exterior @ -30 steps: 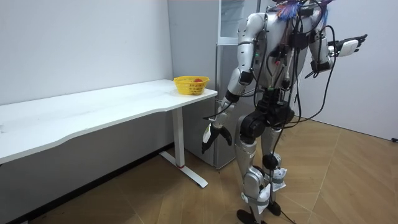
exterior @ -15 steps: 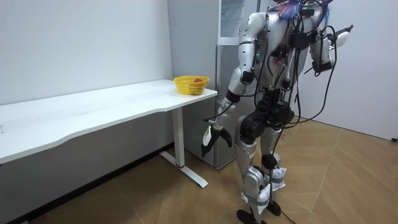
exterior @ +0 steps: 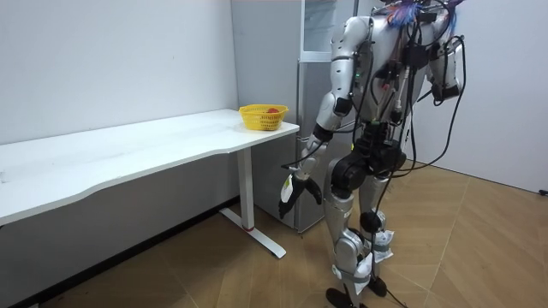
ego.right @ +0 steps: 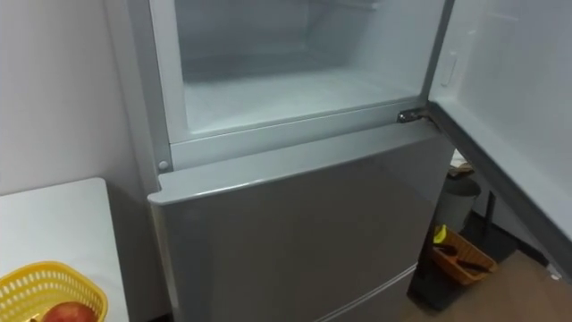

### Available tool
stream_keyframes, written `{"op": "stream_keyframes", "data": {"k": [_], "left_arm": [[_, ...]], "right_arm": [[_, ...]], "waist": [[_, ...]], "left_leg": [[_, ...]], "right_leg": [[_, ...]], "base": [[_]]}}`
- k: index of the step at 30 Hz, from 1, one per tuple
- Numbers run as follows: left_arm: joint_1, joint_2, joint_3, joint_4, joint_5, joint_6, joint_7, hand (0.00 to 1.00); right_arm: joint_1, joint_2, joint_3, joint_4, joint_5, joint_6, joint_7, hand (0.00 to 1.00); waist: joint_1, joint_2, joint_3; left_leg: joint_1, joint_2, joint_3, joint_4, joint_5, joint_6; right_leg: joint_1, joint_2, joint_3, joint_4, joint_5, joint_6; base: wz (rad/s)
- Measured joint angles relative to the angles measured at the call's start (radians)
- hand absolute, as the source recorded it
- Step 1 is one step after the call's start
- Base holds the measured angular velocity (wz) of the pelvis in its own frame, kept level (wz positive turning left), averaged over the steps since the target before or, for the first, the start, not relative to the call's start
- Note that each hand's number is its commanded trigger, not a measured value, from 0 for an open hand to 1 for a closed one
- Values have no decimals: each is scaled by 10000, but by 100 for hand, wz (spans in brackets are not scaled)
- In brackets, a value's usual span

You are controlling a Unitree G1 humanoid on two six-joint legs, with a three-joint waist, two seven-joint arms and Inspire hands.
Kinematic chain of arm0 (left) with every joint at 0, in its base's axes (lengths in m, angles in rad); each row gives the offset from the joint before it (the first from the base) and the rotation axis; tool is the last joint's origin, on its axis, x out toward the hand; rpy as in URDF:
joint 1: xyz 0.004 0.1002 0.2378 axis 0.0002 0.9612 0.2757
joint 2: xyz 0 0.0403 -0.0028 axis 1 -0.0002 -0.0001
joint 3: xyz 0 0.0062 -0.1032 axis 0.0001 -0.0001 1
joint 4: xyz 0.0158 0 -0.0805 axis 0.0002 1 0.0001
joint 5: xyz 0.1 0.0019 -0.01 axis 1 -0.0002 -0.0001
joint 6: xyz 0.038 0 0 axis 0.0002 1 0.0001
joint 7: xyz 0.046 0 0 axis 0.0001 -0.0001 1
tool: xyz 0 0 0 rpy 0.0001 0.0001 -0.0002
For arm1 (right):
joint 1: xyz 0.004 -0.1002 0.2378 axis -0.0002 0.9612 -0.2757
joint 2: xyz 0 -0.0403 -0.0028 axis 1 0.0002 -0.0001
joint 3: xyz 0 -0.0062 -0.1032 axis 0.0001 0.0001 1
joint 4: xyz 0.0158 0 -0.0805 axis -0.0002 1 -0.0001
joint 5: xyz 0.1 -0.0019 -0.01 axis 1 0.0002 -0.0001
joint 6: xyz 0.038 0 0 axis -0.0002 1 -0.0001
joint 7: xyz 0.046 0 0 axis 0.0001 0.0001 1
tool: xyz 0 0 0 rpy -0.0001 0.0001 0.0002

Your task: Retrieve from the upper fridge

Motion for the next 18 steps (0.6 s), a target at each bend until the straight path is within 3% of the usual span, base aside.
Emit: {"op": "stream_keyframes", "data": {"k": [10, 15, 18], "left_arm": [[-87, -100, 179, 11, -30, -129, -9, 0], [-115, -76, 182, 292, -28, -192, 183, 0], [-46, -90, 180, 311, 29, -187, 247, 0]], "right_arm": [[-17, 1, 457, -19, -1, 0, 431, 0], [-469, -8, 813, -21, -40, 0, 566, 0], [-1003, -134, 803, -318, -44, -1, 581, 0]], "waist": [[263, -149, 67], [318, -132, 62], [657, -110, 48]], "left_leg": [[-19, 7, -27, 118, 2, 5], [-128, 6, -449, 141, 0, 8], [-154, 8, -622, 127, 12, -11]], "right_leg": [[-2, -26, -61, 73, -31, -11], [153, -73, -422, -112, 18, -33], [237, -79, -585, -208, 51, -78]], "base": [[1], [21], [19]]}}
